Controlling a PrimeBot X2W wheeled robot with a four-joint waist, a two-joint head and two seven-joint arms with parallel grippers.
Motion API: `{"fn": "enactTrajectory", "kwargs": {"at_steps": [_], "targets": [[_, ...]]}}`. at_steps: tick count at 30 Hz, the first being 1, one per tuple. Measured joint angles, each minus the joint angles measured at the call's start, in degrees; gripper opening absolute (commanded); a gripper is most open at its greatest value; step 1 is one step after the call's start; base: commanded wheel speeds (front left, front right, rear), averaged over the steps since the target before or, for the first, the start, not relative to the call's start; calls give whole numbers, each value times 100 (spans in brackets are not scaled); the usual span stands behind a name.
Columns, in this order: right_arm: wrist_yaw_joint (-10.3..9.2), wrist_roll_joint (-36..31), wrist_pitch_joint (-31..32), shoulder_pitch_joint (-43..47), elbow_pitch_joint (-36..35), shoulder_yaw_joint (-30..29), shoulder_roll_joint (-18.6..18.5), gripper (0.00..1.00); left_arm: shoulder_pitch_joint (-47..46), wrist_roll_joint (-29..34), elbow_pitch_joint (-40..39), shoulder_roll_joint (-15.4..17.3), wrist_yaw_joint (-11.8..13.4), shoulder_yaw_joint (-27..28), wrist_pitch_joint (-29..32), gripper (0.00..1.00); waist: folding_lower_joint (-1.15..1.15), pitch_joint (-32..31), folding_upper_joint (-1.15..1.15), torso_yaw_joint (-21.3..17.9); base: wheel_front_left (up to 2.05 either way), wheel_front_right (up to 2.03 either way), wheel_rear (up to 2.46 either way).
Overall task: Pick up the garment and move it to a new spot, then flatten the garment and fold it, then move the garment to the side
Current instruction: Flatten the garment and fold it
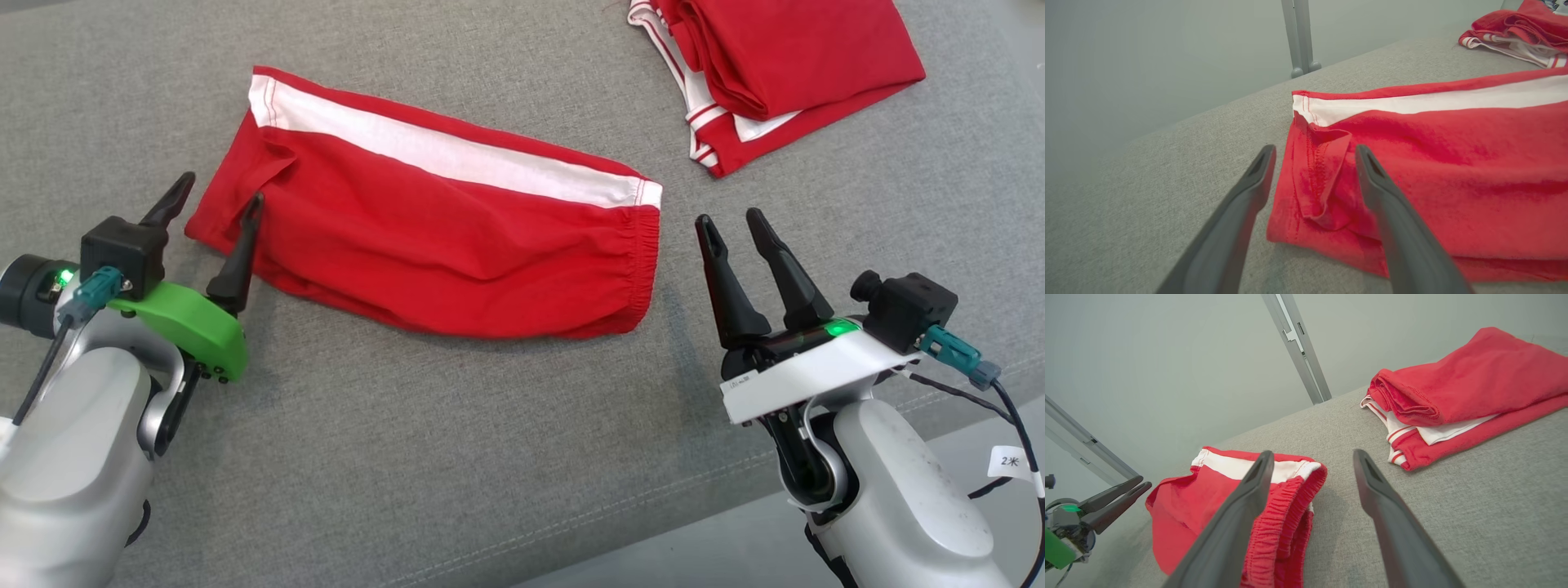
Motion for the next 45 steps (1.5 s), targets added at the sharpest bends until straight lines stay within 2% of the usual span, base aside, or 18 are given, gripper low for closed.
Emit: {"fn": "enactTrajectory", "kwargs": {"at_steps": [8, 20, 21, 22, 32, 45], "targets": [[0, -22, 0, 2, -21, -46, -19, 100, 32, 225, 613, -296, -255, 409, -1, 100, 0, 82, 0, -57, 0, 0, 0], [0, -21, 0, -19, -16, 26, 1, 100, -5, 461, 1324, -463, -436, 820, -2, 99, 0, 215, 0, -154, 0, 0, 0], [0, -21, 0, -19, -13, 22, -9, 100, -35, 461, 1355, -491, -463, 868, -2, 28, 0, 219, 0, -160, 0, 0, 0], [0, -21, 0, -19, -11, 15, -10, 100, -36, 463, 1354, -501, -477, 887, -2, 0, 0, 213, 0, -158, 0, 0, 0], [0, -20, 0, 27, 48, 73, -15, 100, 363, 578, 940, -684, -502, 1195, -2, 0, 0, -12, 0, -44, 0, 0, 0], [0, 133, 1, 379, 291, 136, -108, 100, 2412, 928, -434, -1569, -432, 2290, -1, 0, 0, -713, 0, 315, 0, 0, 0]]}}
